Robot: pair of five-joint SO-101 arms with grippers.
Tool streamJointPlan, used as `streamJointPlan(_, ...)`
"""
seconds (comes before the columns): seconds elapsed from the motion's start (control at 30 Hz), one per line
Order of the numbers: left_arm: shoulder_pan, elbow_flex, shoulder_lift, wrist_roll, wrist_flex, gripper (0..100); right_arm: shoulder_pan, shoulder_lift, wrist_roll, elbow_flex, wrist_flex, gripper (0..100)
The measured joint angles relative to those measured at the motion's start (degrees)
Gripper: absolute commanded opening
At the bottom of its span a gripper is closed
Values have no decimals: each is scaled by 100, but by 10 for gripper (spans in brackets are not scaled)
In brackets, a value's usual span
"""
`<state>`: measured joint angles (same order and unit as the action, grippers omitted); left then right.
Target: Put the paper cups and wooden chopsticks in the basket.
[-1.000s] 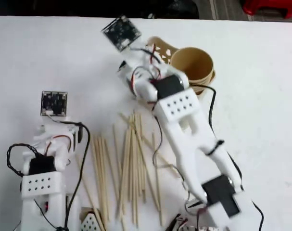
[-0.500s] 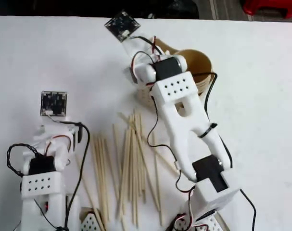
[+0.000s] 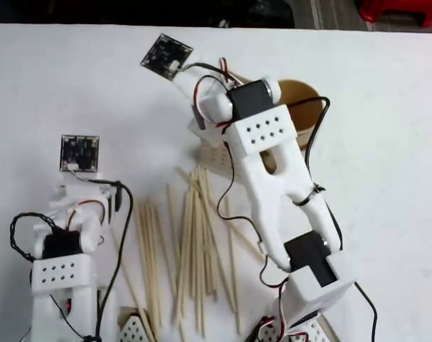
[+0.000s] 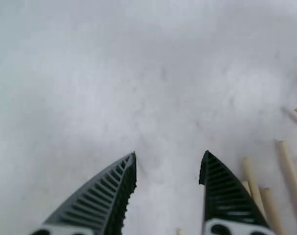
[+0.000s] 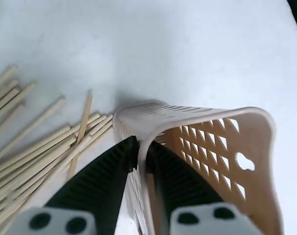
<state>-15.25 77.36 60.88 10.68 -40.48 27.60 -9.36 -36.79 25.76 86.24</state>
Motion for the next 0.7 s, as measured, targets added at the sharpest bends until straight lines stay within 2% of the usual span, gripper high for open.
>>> streamJointPlan(0.07,0,0,0,0,0,215,0,0,-9,9,9,40)
streamJointPlan(0.27,0,0,0,0,0,215,-26,-9,246,193,229,217)
streamJointPlan(0.37,0,0,0,0,0,215,-18,149,589,484,510,216)
streamJointPlan(0.5,0,0,0,0,0,215,264,580,659,818,1081,176)
streamJointPlan(0.7,0,0,0,0,0,215,756,1600,677,343,1187,162)
